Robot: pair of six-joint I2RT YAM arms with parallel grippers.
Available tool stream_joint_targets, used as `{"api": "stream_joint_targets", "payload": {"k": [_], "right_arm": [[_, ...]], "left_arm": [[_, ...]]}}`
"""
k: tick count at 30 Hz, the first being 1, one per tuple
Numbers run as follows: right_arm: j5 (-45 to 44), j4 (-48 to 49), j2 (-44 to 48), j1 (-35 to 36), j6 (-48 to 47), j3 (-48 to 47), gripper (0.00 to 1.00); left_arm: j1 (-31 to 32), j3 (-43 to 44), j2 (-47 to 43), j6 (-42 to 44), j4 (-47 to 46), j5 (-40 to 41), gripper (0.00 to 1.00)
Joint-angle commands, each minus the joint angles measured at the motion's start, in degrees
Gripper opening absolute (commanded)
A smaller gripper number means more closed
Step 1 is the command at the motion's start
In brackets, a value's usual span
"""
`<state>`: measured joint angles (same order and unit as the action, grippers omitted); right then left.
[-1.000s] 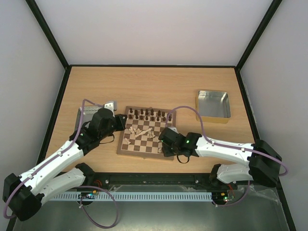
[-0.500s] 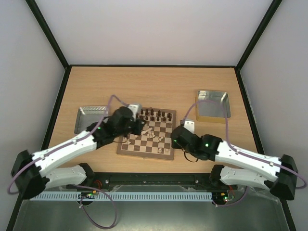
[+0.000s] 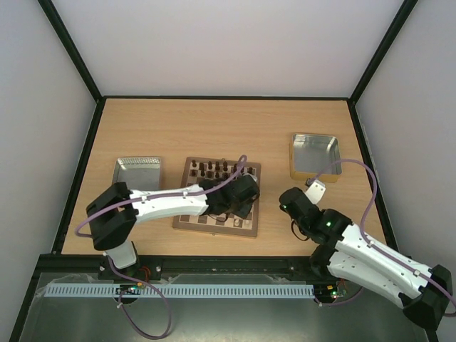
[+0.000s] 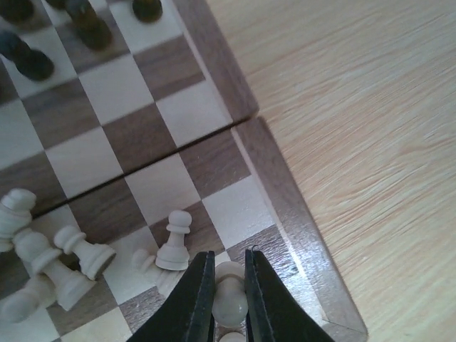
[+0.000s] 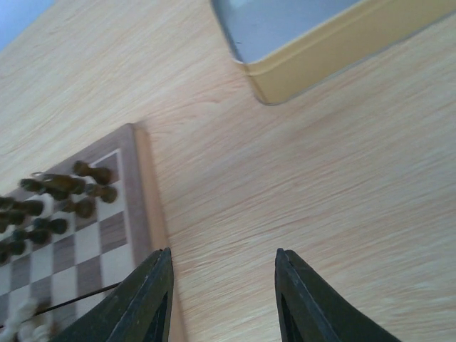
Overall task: Set up the chess pieces on the board
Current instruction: Place the chess piece on the chessboard.
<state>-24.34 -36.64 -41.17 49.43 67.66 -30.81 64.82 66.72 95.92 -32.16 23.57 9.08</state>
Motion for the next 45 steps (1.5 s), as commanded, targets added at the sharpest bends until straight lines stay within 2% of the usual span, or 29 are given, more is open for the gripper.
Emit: {"api": "stream_joint_targets", "payload": {"k": [1,9,22,35,45], "right_arm": [[-1.6,1.9,3.9,-2.4,1.8,4.8,0.39],[0.3,3.5,5.1,-2.7,0.8,7.5,0.4],[-0.7,2.6,8.2,-2.8,1.6,8.6,0.4],[-0.7,3.2,9.2,-2.8,1.2,9.0,0.41],[-0.1,3.1,9.6,-2.8,1.3,8.6,0.43]], "left_arm": [[2.4,2.7,3.2,-3.7,2.9,3.0,0.1],[5.5,9.2,11.1,-3.8,7.1,4.8,0.1],[5.6,9.8,13.9,-1.8,9.7,4.2,0.11],[5.2,11.1,14.7,-1.8,10.0,5.4,0.16],[4.8,11.7,13.3,-1.1,9.7,4.0,0.28]]}}
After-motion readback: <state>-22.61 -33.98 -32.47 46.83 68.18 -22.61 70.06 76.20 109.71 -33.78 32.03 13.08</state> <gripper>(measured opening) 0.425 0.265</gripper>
